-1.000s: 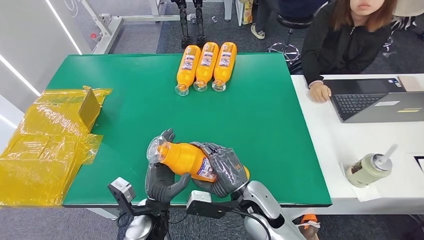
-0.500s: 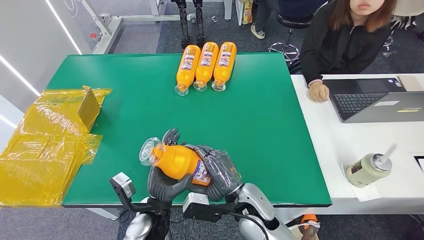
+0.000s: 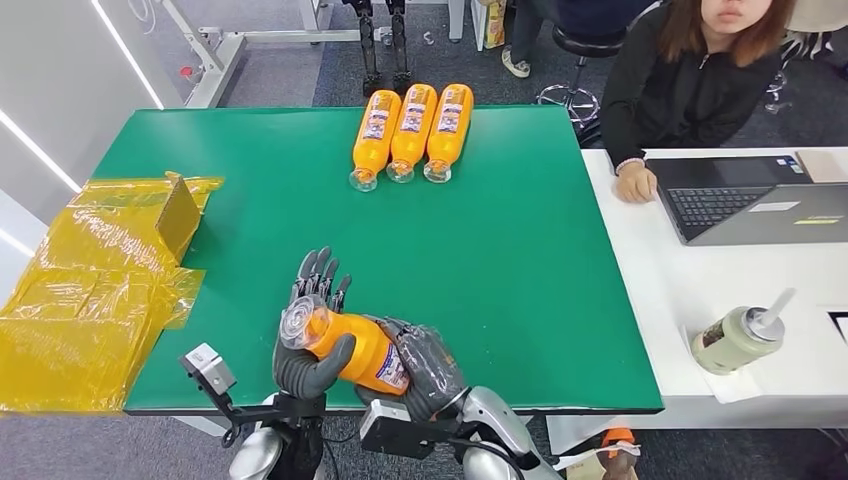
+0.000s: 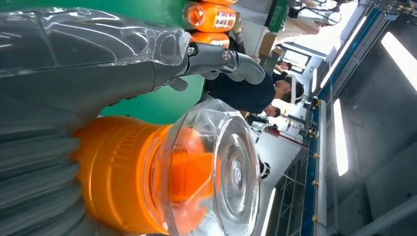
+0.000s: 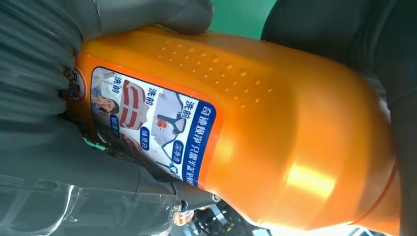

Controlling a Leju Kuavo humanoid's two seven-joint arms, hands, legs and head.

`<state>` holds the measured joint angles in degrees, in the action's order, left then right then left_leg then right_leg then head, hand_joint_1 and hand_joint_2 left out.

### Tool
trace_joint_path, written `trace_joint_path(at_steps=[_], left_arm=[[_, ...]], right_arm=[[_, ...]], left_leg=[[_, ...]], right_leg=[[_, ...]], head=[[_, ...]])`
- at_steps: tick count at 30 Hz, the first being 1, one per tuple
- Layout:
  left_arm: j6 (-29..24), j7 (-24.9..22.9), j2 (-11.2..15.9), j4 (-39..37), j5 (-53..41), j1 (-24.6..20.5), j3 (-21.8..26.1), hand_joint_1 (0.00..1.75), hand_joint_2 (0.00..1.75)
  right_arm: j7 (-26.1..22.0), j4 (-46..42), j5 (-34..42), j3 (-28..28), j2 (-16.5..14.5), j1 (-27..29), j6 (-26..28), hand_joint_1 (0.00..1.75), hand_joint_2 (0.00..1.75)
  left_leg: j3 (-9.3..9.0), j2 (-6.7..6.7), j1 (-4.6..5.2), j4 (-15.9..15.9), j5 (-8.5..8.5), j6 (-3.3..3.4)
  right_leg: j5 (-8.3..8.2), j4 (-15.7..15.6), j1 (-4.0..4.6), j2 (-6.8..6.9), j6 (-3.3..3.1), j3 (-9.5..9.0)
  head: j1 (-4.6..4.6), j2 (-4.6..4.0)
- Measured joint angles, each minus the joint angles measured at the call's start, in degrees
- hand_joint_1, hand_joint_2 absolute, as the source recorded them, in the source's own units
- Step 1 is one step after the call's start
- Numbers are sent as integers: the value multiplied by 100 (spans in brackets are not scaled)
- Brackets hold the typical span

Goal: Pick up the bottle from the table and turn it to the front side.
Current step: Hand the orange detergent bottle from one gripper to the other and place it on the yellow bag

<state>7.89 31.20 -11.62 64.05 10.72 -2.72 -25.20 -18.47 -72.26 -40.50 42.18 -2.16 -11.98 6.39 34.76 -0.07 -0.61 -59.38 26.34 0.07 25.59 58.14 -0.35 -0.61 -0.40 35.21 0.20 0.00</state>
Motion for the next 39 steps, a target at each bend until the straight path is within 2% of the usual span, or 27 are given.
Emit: trace_joint_path(at_steps=[1,2,5,6,25,29,31,33,35,39], left_arm=[[-12,4,3,1,-5,4,1,23,175],[-19,5,5,2,-11,8,2,45,175],[-32,11,9,2,-28,22,4,153,175],[-35,15,13,2,-35,27,4,173,175],[-61,55,32,4,-62,33,4,175,175],[-66,56,32,4,-62,34,4,175,175],[-71,56,32,4,-59,37,4,175,175],[-75,56,32,4,-56,40,4,175,175],[-77,56,32,4,-54,38,4,175,175],[-82,56,32,4,-45,34,4,175,175]], right_arm=[[15,8,1,8,-7,3,-14,171,175],[23,17,1,13,-11,4,-27,171,175],[27,53,15,17,-17,3,-87,169,175],[26,65,20,17,-20,3,-103,169,175],[147,0,-174,-18,-49,67,-100,169,175],[147,1,-173,-18,-49,68,-99,165,175],[131,5,-144,-21,-48,63,-98,145,175],[96,23,-102,-28,-47,51,-95,63,175],[44,53,-83,-31,-46,39,-88,0,175],[-43,116,-81,-32,-47,37,-58,0,175]], left_leg=[[0,0,0,0,0,0],[0,0,0,0,0,0],[0,1,0,0,0,0],[0,1,1,0,0,0],[0,4,1,-1,0,0],[0,4,1,-1,0,0],[0,4,1,-1,0,0],[0,4,1,0,0,0],[0,4,0,0,0,0],[0,3,0,0,0,0]], right_leg=[[0,0,0,0,0,0],[0,0,0,0,0,0],[0,0,0,0,0,0],[0,-1,0,0,0,0],[0,0,0,-1,0,2],[0,0,0,-1,0,2],[0,0,0,-1,0,2],[0,0,0,-1,0,1],[0,0,0,-1,0,1],[0,0,0,-1,0,1]], head=[[0,0],[0,0],[-1,0],[-1,0],[-1,0],[-1,0],[-1,0],[-1,0],[-1,0],[0,0]])
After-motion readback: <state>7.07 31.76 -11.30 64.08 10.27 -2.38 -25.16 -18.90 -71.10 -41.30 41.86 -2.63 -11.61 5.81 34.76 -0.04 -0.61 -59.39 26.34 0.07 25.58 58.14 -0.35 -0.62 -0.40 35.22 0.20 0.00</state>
